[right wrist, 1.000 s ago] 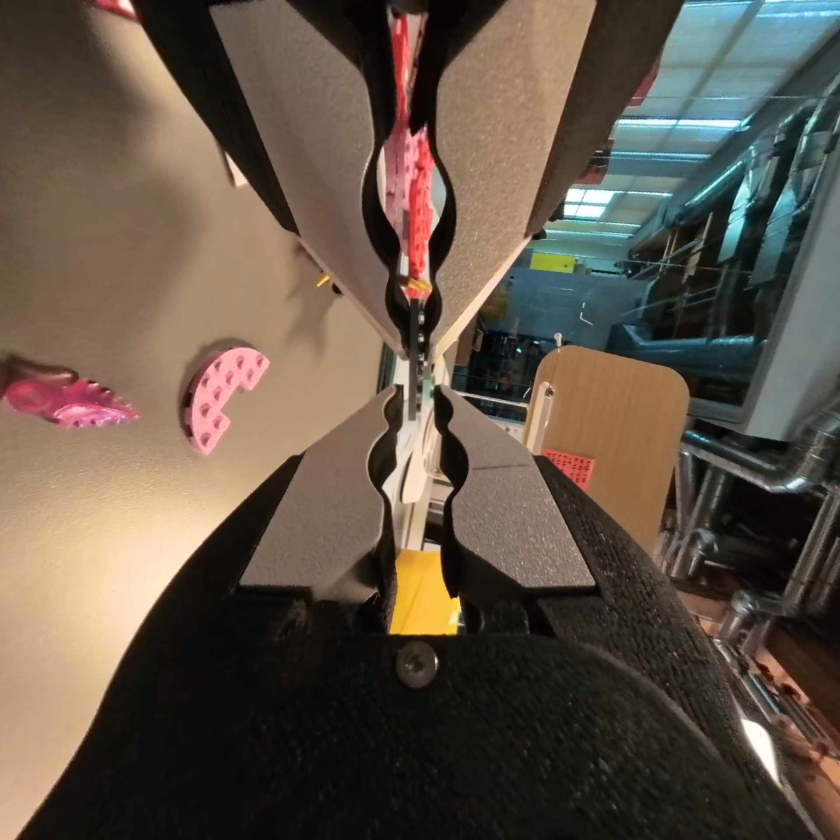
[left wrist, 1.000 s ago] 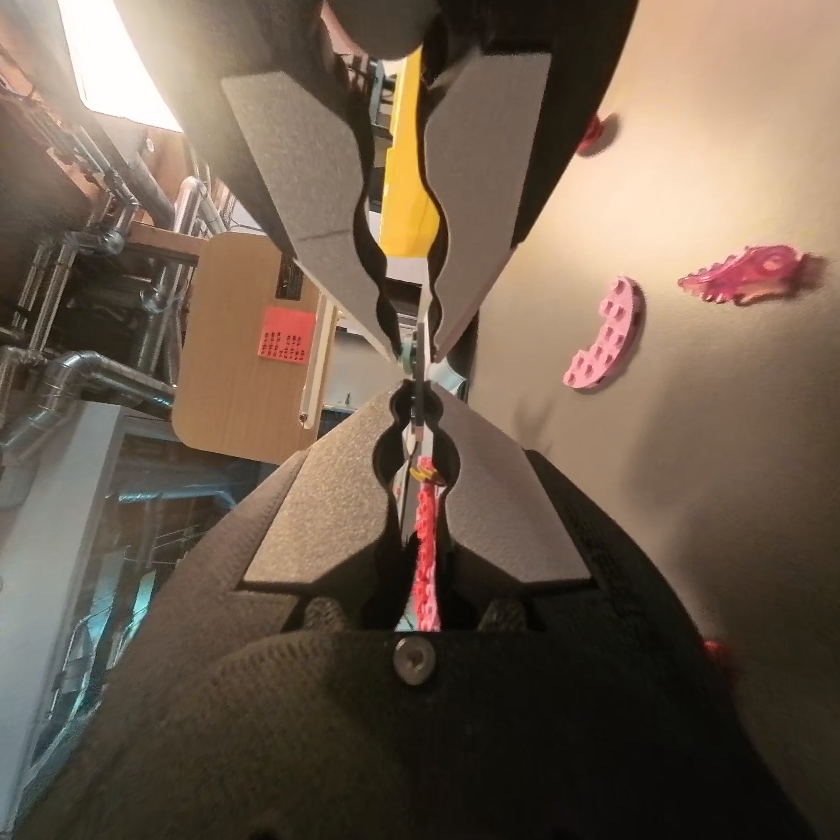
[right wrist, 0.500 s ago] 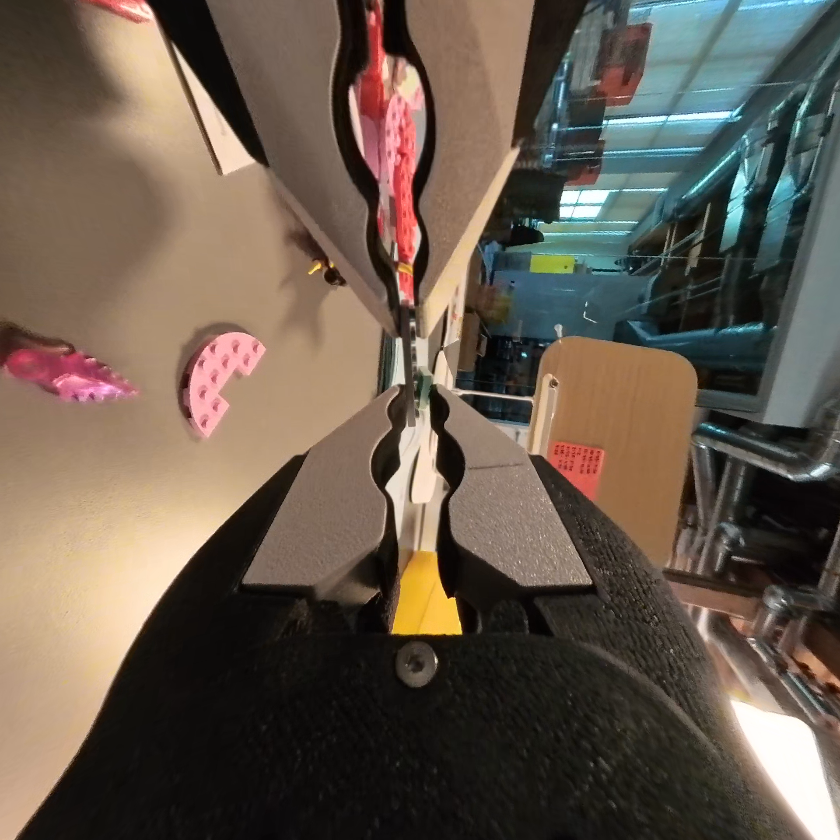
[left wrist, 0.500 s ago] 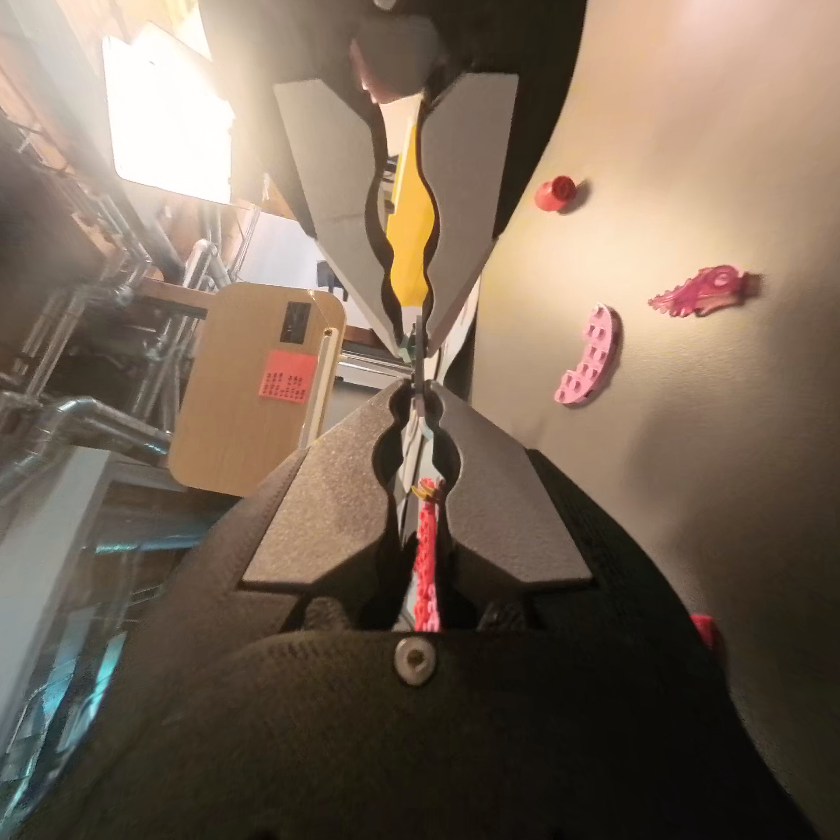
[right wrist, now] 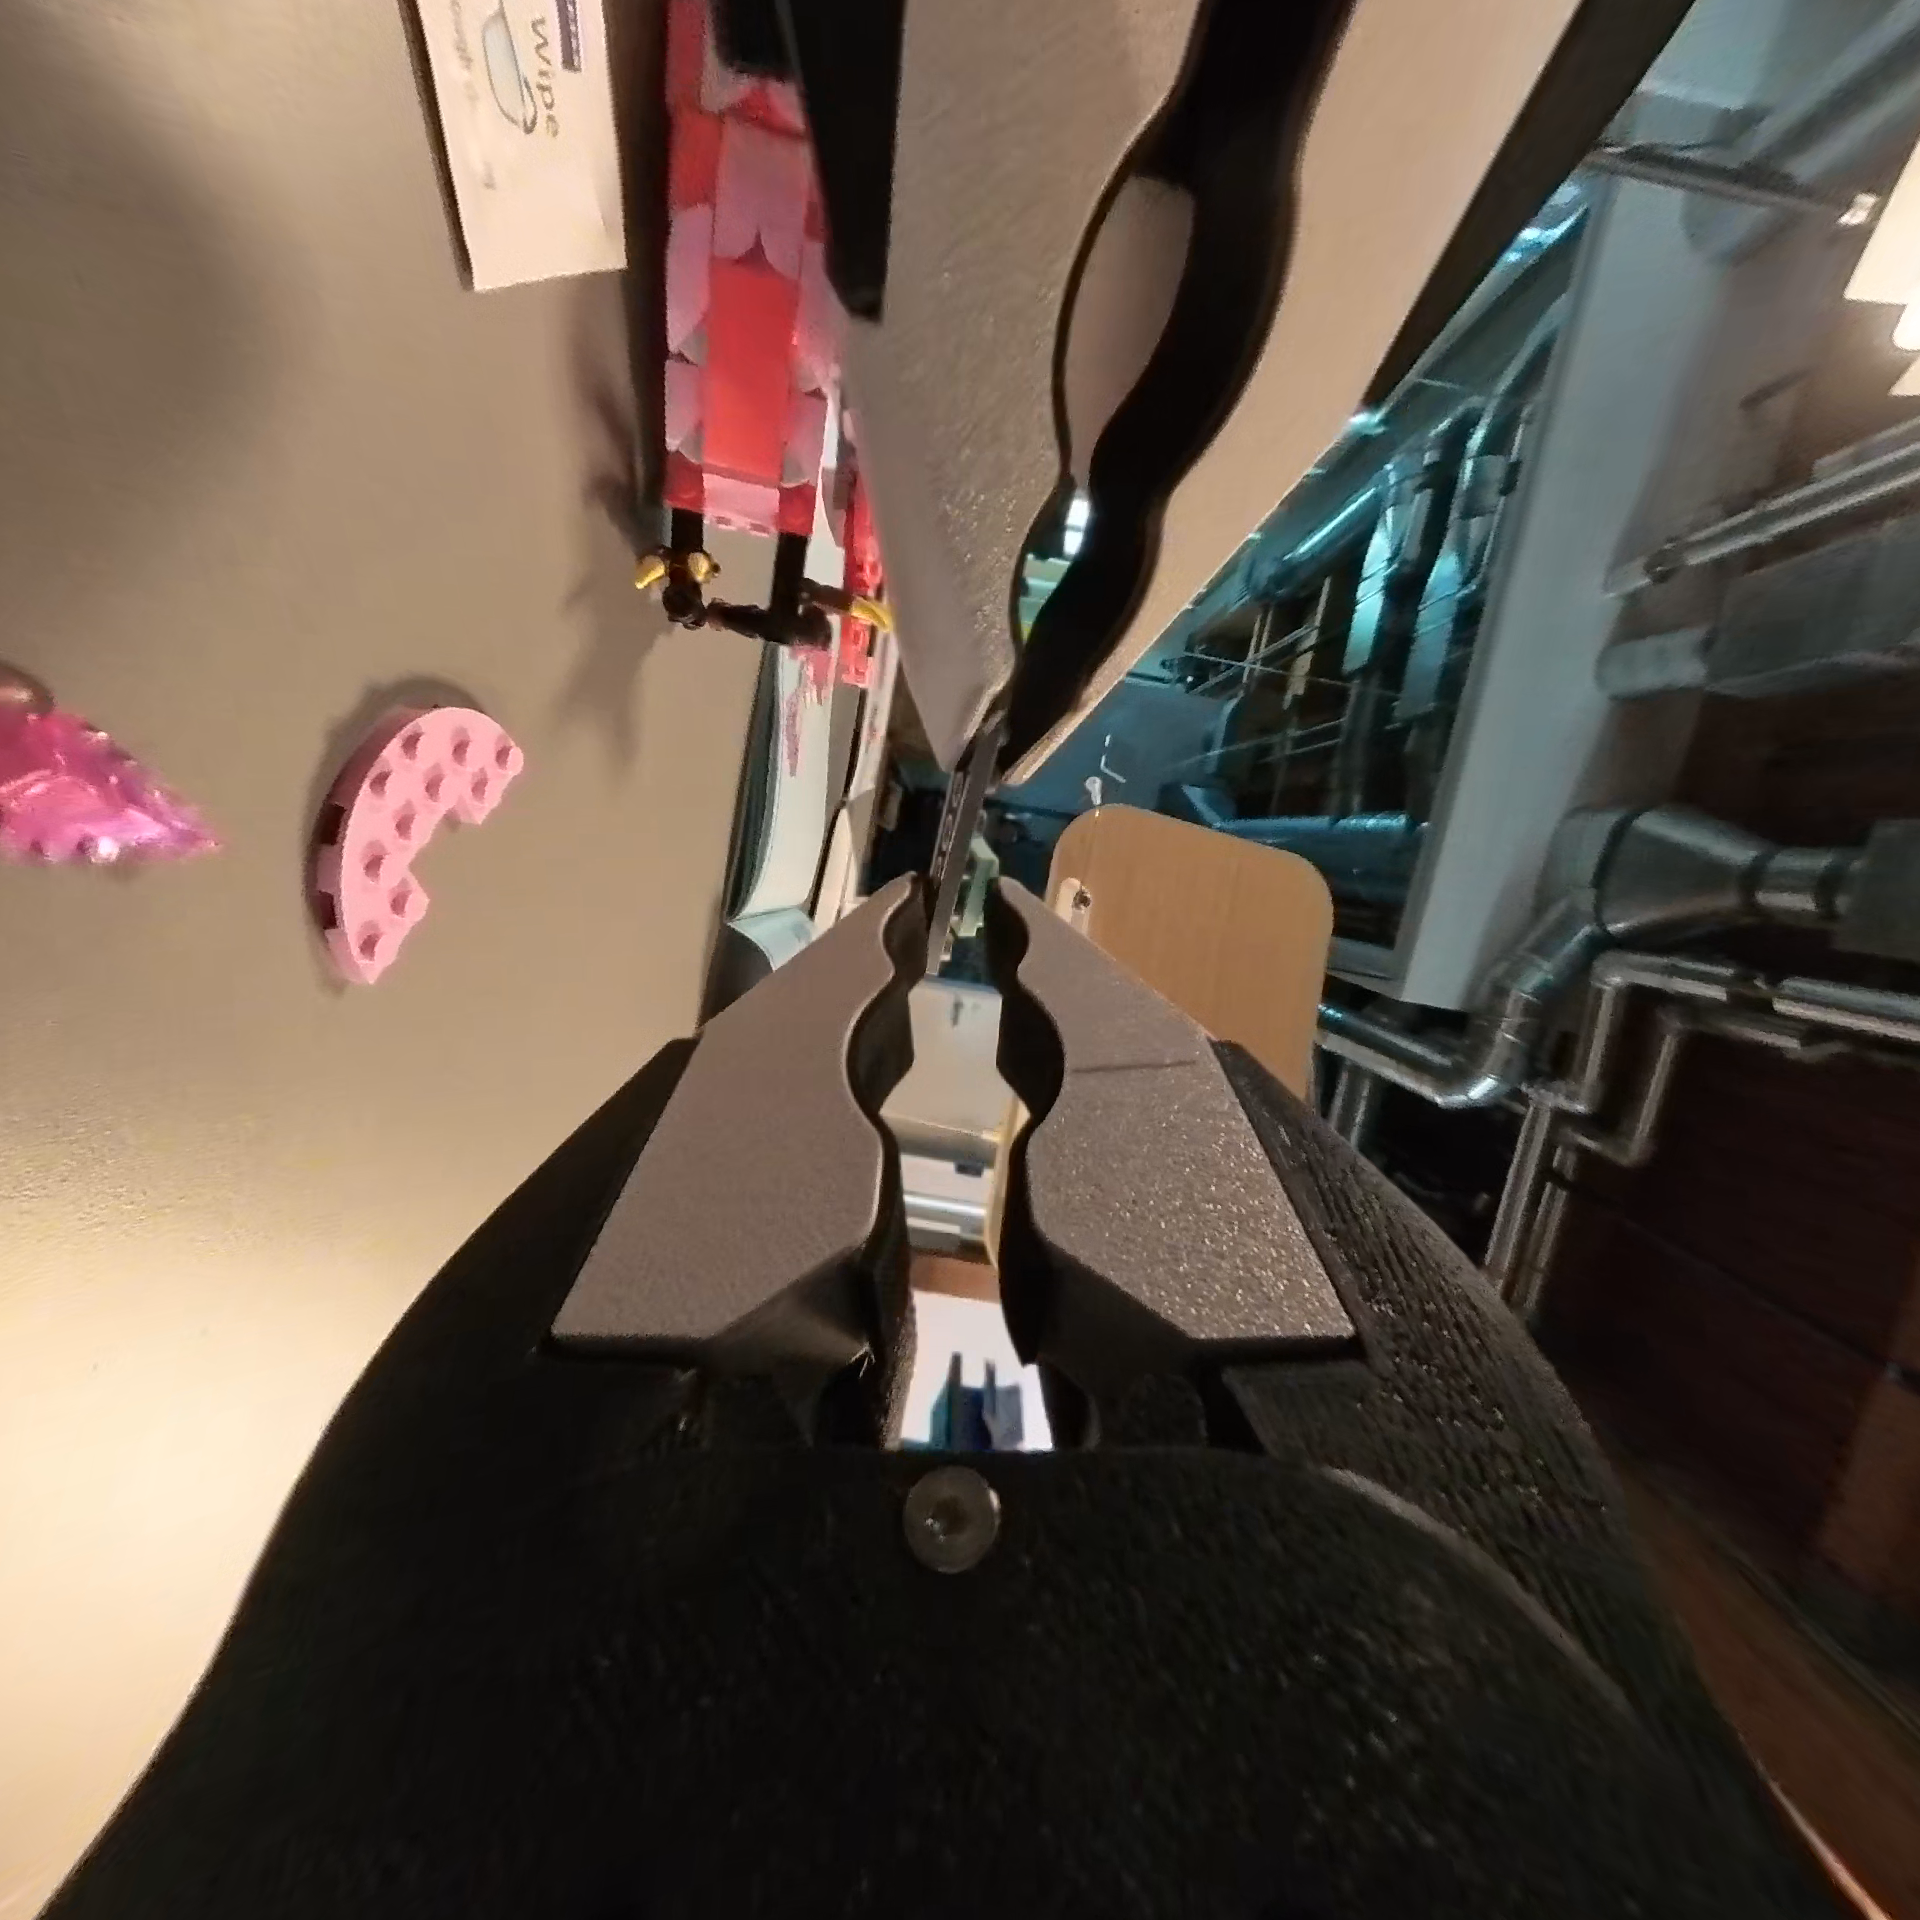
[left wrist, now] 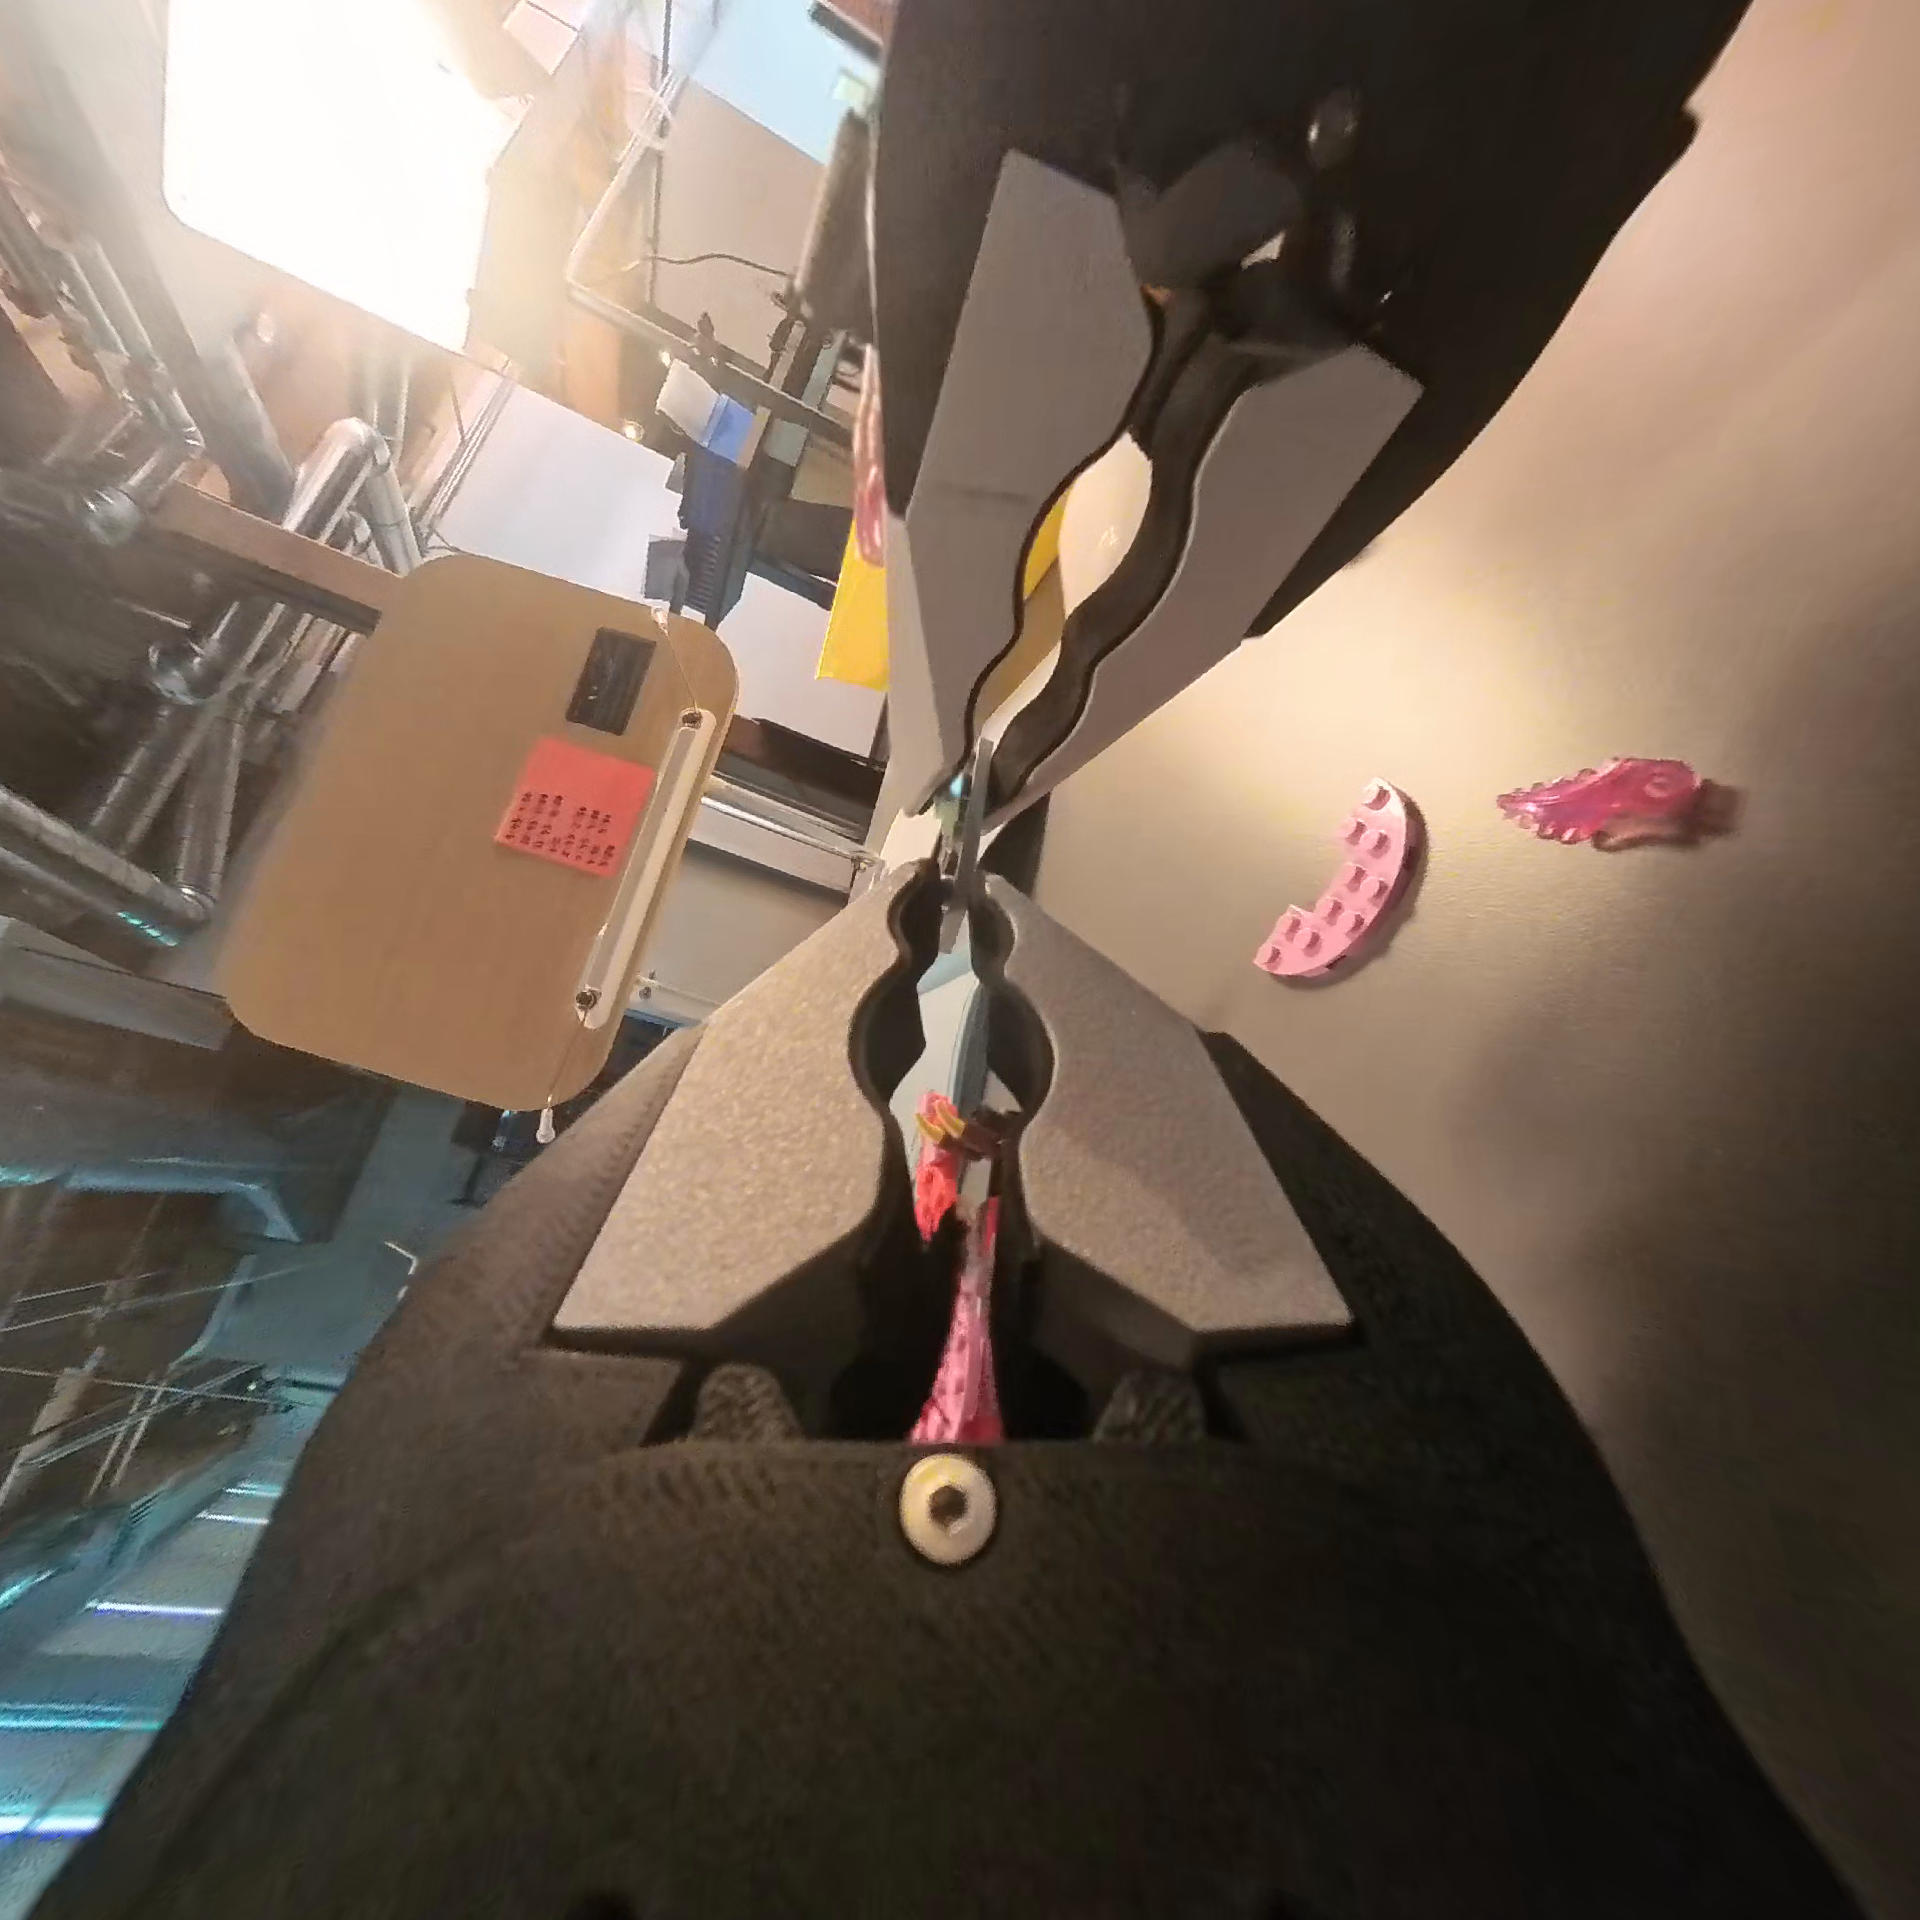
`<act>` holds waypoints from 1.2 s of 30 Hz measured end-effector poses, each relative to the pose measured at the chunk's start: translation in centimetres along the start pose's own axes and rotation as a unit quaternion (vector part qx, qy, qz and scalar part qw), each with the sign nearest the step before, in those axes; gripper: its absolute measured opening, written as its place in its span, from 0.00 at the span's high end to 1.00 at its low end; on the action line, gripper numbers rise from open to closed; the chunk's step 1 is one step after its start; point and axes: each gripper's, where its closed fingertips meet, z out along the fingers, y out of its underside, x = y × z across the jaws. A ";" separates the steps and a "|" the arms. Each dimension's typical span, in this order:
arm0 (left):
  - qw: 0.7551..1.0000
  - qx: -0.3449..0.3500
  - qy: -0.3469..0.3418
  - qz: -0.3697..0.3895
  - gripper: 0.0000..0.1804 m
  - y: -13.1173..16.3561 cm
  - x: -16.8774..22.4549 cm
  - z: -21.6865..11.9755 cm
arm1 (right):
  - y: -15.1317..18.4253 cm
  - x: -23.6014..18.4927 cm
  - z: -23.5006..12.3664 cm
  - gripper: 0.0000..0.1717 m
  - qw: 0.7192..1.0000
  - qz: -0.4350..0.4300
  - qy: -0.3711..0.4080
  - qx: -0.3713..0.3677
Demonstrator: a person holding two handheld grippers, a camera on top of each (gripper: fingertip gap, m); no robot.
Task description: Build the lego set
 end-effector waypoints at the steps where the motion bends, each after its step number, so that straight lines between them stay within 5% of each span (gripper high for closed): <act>1: 1.000 0.001 0.001 -0.004 0.98 0.0 0.0 0.0 | 0.0 0.0 0.0 0.96 1.000 -0.003 0.005 0.002; 7: 1.000 0.008 -0.002 0.011 0.97 0.0 0.4 0.1 | 0.0 -0.1 0.0 0.96 1.000 0.009 -0.006 0.007; 9: 0.999 -0.007 -0.027 0.032 0.88 0.2 0.1 0.5 | -0.1 -0.2 0.0 0.96 0.999 0.029 -0.025 0.011; 14: 0.997 -0.016 -0.009 0.074 0.98 0.4 0.8 0.4 | -0.9 -0.7 -0.1 0.96 0.996 0.059 -0.057 0.020; 24: 0.998 -0.008 0.040 -0.052 0.98 0.2 0.7 0.3 | -0.9 -0.5 0.0 0.93 1.000 0.004 -0.020 0.015; 36: 0.996 -0.008 0.053 -0.078 0.97 0.1 1.0 0.4 | -0.8 -0.7 -0.3 0.95 1.000 -0.020 -0.015 0.017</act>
